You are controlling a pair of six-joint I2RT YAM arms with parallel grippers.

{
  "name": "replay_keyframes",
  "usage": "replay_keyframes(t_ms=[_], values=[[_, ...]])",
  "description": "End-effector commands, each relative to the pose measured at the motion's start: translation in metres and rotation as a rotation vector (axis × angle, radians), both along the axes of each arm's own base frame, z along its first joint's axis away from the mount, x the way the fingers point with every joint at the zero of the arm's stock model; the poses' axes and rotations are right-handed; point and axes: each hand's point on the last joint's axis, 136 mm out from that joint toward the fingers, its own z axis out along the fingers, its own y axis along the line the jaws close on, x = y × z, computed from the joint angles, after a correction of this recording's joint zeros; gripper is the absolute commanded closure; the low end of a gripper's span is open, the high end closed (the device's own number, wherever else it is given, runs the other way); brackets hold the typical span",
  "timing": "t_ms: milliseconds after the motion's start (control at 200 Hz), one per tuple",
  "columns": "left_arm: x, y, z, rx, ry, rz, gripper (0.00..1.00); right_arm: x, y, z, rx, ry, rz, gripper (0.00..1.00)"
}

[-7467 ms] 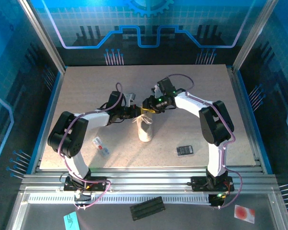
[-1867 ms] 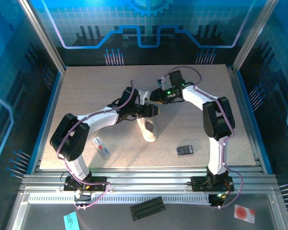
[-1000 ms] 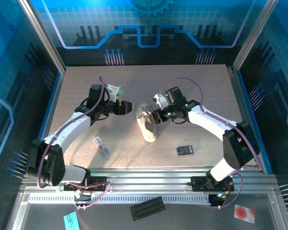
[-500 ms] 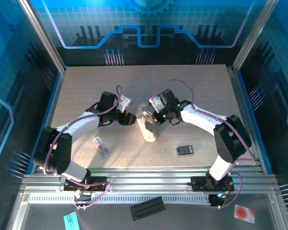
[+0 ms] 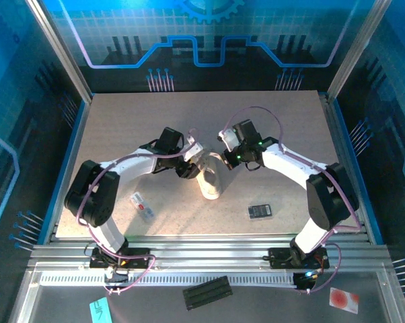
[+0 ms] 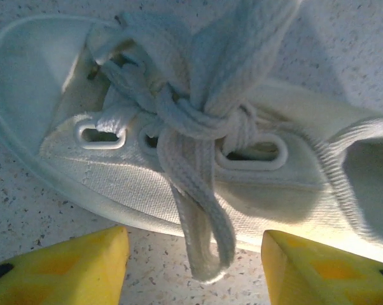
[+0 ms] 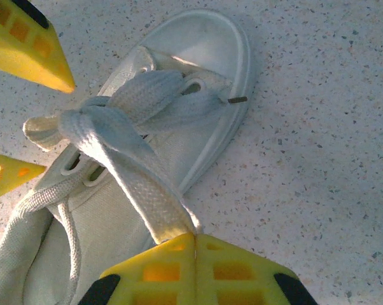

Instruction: Tie the shoes

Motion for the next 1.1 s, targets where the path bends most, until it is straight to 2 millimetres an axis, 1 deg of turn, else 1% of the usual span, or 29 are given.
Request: replay_keyframes(t_ms=[0, 80, 110, 130, 250, 360, 485, 625, 715, 801, 941, 1091], values=[[-0.001, -0.003, -0.007, 0.065, -0.008, -0.064, 0.57, 0.003, -0.001, -0.002, 0.024, 0.020, 0.020, 1.00], [0.000, -0.001, -0.010, 0.078, -0.015, -0.061, 0.88, 0.002, -0.002, -0.006, 0.023, 0.027, 0.027, 1.00], [0.001, 0.000, -0.009, 0.083, -0.029, -0.056, 0.97, 0.002, -0.004, -0.007, 0.018, 0.027, 0.028, 1.00], [0.002, 0.001, -0.008, 0.087, -0.038, -0.052, 1.00, 0.002, -0.005, -0.008, 0.016, 0.028, 0.028, 1.00], [0.002, 0.011, 0.006, 0.117, -0.106, -0.038, 1.00, 0.003, -0.010, -0.011, -0.002, 0.027, 0.032, 1.00], [-0.002, 0.020, 0.018, 0.149, -0.146, -0.034, 1.00, 0.004, -0.009, -0.013, -0.018, 0.020, 0.060, 1.00], [-0.010, 0.029, 0.019, 0.190, -0.148, -0.034, 1.00, 0.001, -0.012, -0.022, -0.058, 0.039, 0.089, 1.00], [-0.024, 0.037, 0.005, 0.242, -0.110, -0.048, 1.00, -0.005, -0.020, -0.045, -0.180, 0.104, 0.130, 1.00], [-0.035, 0.036, -0.007, 0.270, -0.071, -0.069, 1.00, -0.008, -0.025, -0.059, -0.255, 0.145, 0.145, 1.00], [-0.044, 0.035, -0.018, 0.298, -0.042, -0.093, 1.00, -0.010, -0.025, -0.068, -0.302, 0.169, 0.162, 1.00], [-0.054, 0.032, -0.032, 0.334, -0.007, -0.121, 1.00, -0.007, -0.025, -0.076, -0.350, 0.199, 0.163, 1.00], [-0.053, 0.032, -0.039, 0.344, 0.003, -0.117, 1.00, -0.001, -0.023, -0.076, -0.355, 0.201, 0.147, 1.00]])
